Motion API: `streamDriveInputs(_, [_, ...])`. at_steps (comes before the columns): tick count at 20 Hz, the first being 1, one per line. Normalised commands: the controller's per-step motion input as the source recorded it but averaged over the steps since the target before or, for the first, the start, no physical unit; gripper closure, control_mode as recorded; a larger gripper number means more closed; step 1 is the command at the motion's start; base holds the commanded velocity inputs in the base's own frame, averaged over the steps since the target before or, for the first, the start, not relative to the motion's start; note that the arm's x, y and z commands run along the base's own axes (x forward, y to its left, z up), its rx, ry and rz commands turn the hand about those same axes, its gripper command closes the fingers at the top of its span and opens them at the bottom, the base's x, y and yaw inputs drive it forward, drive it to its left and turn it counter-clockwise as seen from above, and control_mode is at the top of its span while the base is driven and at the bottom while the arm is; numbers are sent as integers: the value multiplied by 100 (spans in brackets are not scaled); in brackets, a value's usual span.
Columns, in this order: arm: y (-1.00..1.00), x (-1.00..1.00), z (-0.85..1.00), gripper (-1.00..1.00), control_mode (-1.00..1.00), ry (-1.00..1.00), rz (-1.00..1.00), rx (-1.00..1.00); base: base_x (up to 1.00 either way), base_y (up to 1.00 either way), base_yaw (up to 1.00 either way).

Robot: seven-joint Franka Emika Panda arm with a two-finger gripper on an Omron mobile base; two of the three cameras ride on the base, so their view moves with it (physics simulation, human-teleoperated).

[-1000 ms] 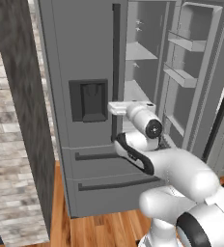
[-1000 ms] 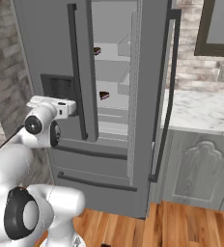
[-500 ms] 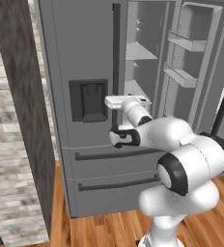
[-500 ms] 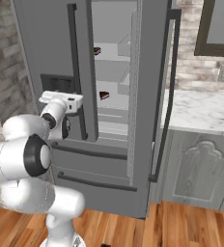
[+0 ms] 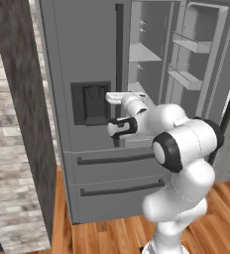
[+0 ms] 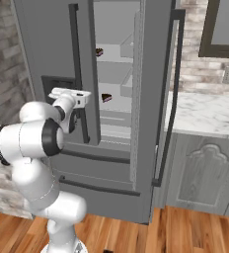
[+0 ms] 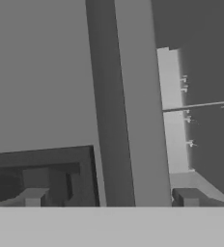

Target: Take the cakes from the fridge and place them on the empty tray on the dining counter.

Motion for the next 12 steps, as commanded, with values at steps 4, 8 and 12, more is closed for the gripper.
streamDriveInputs(4, [2, 61, 0, -100, -100, -1, -6, 0, 0, 0, 0])
streamDriveInputs(8, [22, 59, 0, -100, -100, -6, -6, -5, 0, 0, 0])
streamDriveInputs(12, [28, 49, 0, -100, -100, -5, -5, -3, 0, 0, 0])
